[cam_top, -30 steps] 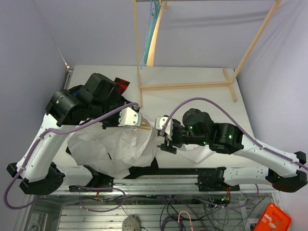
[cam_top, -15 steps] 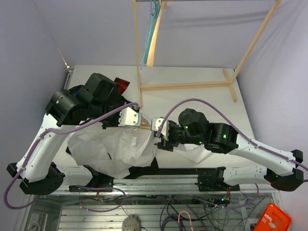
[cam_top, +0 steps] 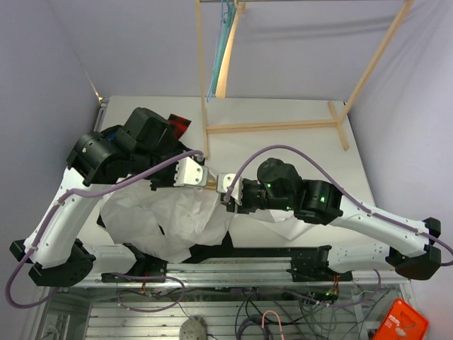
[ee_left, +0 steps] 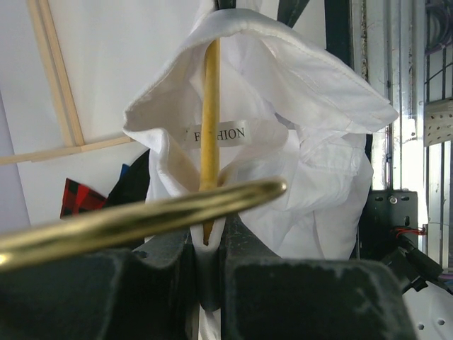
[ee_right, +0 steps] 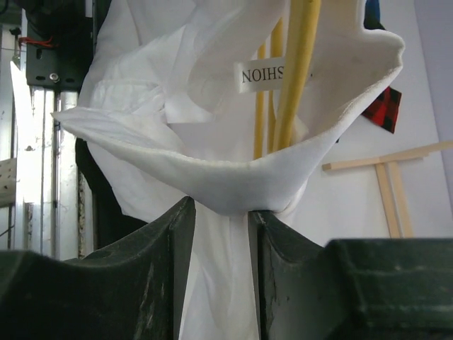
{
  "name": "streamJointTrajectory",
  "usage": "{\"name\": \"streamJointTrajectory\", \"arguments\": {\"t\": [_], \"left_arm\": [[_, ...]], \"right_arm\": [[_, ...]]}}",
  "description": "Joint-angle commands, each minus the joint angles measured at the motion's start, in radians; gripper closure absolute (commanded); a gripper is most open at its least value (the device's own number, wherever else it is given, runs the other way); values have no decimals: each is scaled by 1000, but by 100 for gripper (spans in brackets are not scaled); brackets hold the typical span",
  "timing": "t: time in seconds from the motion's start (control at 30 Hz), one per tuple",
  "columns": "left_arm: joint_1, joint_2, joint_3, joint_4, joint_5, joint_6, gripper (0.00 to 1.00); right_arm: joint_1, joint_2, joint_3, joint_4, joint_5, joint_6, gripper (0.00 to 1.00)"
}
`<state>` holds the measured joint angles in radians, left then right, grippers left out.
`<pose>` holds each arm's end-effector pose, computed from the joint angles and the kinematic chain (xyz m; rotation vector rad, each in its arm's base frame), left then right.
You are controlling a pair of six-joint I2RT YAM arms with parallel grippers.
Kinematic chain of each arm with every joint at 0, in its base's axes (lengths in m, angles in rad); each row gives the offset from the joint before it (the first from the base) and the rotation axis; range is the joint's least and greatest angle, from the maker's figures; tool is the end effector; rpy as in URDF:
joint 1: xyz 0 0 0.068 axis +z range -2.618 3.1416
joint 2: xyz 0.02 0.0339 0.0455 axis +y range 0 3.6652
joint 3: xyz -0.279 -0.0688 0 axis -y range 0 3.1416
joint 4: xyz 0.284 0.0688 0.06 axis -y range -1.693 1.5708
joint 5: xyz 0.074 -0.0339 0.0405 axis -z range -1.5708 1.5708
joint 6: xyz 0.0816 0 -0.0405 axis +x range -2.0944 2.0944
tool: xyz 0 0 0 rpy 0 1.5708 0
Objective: Place the shirt on the hanger
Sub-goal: Hang the shirt on the hanger.
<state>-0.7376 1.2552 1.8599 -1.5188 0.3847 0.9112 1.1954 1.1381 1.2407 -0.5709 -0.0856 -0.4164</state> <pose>0.1454 -0.1735 0.4710 1.8926 1.5309 -0.3995 0.1101 0.2984 0.3855 -1.5426 1.4045 0.5695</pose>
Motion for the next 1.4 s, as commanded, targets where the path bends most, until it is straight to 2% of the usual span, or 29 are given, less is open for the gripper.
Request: {"name": "streamJointTrajectory", "arguments": {"t": [0.0,0.53,0.77,0.9,1.07,1.13,1.37], "left_arm": [[-6,-18,1,19,112,-11,93],[-6,-25,-205,19,229,17,93],[-6,-17,-194,19,245,26,93],[-6,-22,-135,18,192,25,93],[-6,-43,-141,17,149,23,93],[-6,-51,-162,17,144,22,93],[-6,-62,-189,17,159,14,93]], "right_arm": [[-24,-1,4,89,-6,-42,64],[-59,79,105,53,-98,-63,64],[-67,86,131,19,-121,-75,63],[-72,98,107,-12,-103,-71,52],[-72,29,58,44,0,-38,20],[-71,-3,56,53,28,-21,12],[-72,-41,55,21,85,-28,11]]}}
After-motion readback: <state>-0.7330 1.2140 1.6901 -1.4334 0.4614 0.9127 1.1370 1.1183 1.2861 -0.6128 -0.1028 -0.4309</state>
